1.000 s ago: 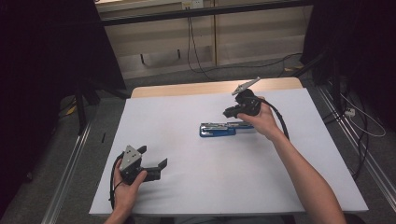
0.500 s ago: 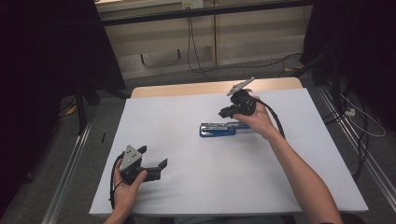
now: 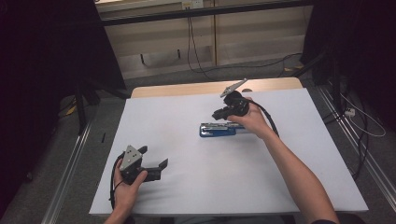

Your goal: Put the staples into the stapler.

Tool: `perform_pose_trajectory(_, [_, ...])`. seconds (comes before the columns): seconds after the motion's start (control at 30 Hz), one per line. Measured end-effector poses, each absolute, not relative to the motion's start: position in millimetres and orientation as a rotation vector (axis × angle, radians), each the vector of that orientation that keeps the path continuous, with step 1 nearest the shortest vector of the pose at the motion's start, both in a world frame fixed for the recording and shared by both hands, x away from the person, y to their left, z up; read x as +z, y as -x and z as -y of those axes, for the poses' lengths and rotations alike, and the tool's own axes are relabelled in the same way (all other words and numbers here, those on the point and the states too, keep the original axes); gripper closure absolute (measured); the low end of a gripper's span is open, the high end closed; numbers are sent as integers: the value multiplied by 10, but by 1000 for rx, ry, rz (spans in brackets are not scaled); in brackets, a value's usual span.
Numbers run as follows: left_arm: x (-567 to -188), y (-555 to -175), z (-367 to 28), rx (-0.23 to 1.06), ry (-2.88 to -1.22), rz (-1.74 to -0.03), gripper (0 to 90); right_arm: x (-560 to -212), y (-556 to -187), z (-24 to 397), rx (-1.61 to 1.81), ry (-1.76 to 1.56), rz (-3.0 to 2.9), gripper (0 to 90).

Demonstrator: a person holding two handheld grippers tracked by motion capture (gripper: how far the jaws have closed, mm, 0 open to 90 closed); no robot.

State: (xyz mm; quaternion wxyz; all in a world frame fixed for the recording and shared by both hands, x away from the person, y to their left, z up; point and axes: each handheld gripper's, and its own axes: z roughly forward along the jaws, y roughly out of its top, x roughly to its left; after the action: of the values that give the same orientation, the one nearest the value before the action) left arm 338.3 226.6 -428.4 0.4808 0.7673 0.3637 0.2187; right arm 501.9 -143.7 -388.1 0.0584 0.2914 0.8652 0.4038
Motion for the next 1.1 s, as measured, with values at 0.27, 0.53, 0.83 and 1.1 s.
perform_pose_trajectory(0.27, [-4284, -3380, -2261, 528, -1878, -874, 53, -3894, -5048, 1357, 1233, -872, -2620, 792])
perform_pose_trajectory(0.53, [-4285, -3382, -2270, 537, -1873, -887, 49, -3961, -5071, 1299, 1202, -862, -2644, 792])
perform_pose_trajectory(0.83, [-4285, -3384, -2269, 539, -1874, -888, 48, -3986, -5087, 1279, 1212, -772, -2657, 792])
perform_pose_trajectory(1.1, [-4284, -3381, -2268, 537, -1872, -887, 48, -4000, -5105, 1262, 1196, -672, -2655, 792])
